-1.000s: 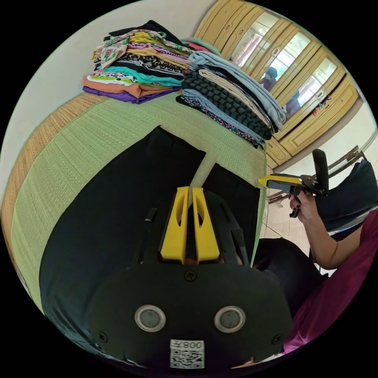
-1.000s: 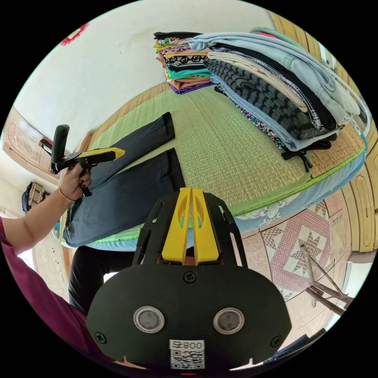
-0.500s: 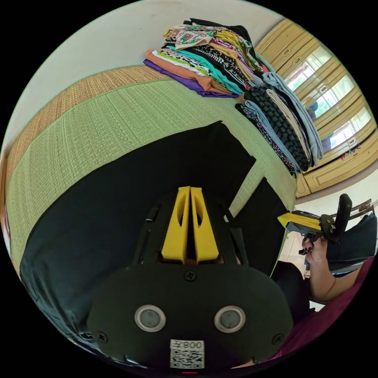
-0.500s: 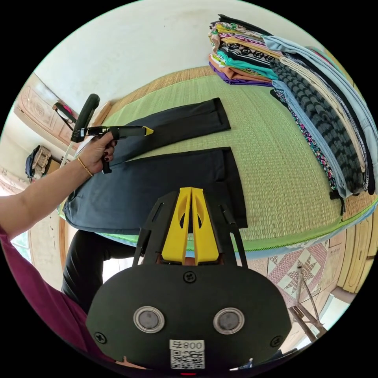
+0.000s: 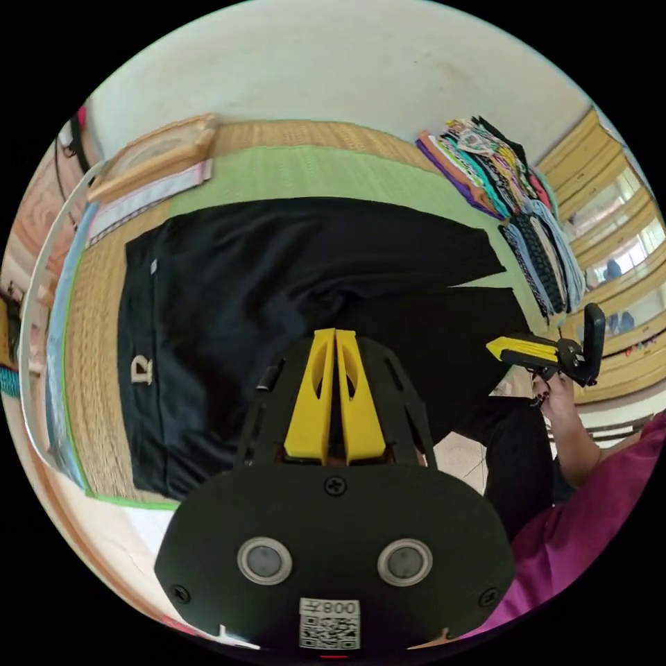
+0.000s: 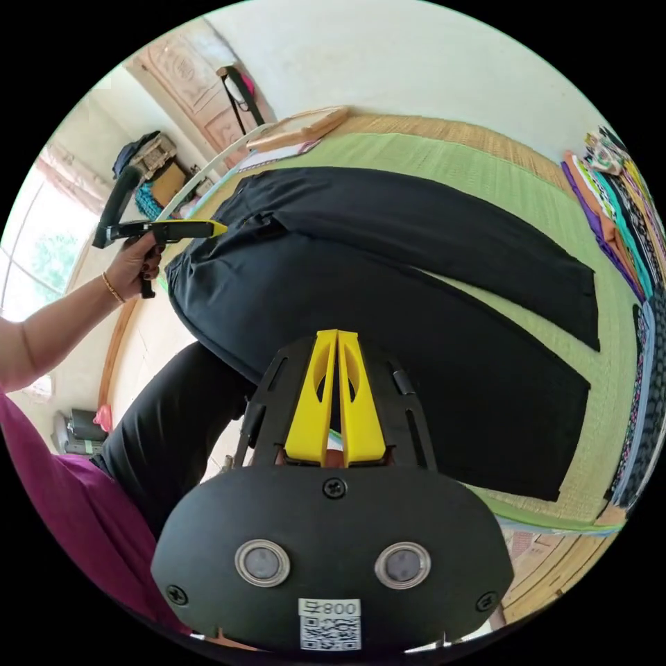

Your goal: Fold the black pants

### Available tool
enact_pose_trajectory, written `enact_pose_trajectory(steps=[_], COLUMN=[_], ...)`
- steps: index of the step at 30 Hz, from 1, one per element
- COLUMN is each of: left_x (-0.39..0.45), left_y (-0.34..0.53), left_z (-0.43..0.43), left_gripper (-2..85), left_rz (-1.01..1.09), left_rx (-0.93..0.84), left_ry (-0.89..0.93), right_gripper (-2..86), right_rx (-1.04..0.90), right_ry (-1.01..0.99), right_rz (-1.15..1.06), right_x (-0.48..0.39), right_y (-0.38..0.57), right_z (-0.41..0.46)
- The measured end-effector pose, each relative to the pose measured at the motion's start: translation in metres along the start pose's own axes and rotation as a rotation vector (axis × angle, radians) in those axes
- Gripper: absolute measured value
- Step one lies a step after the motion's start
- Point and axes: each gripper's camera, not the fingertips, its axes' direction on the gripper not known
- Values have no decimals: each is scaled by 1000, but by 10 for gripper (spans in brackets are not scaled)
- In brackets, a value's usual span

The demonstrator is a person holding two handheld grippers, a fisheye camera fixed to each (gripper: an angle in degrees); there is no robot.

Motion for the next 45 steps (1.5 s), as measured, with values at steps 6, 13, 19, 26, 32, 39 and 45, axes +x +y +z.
enact_pose_trajectory(steps=[6, 13, 19, 26, 32, 39, 45], left_x=[-97, -145, -183, -226, -263, -298, -332], left_y=[61, 85, 102, 104, 94, 69, 16], left_z=[-10, -31, -45, -56, -61, -84, -97], left_gripper=[1, 1, 1, 1, 2, 14, 35], left_rz=[-181, -187, -178, -163, -142, -79, -29], left_rx=[-61, 3, 13, 6, -6, 67, 126], left_ry=[-22, 30, 107, 166, 218, 294, 263], right_gripper=[2, 2, 2, 3, 2, -2, -4], right_rx=[-113, -174, -198, -212, -195, -205, -200], right_ry=[130, 235, 233, 221, 178, 126, 104], right_rz=[-55, -122, -88, -43, 11, 63, 105], right_x=[-27, -35, -14, 10, 38, 72, 102], right_y=[-24, -41, -45, -49, -44, -40, -41], right_z=[9, -17, -44, -69, -90, -110, -136])
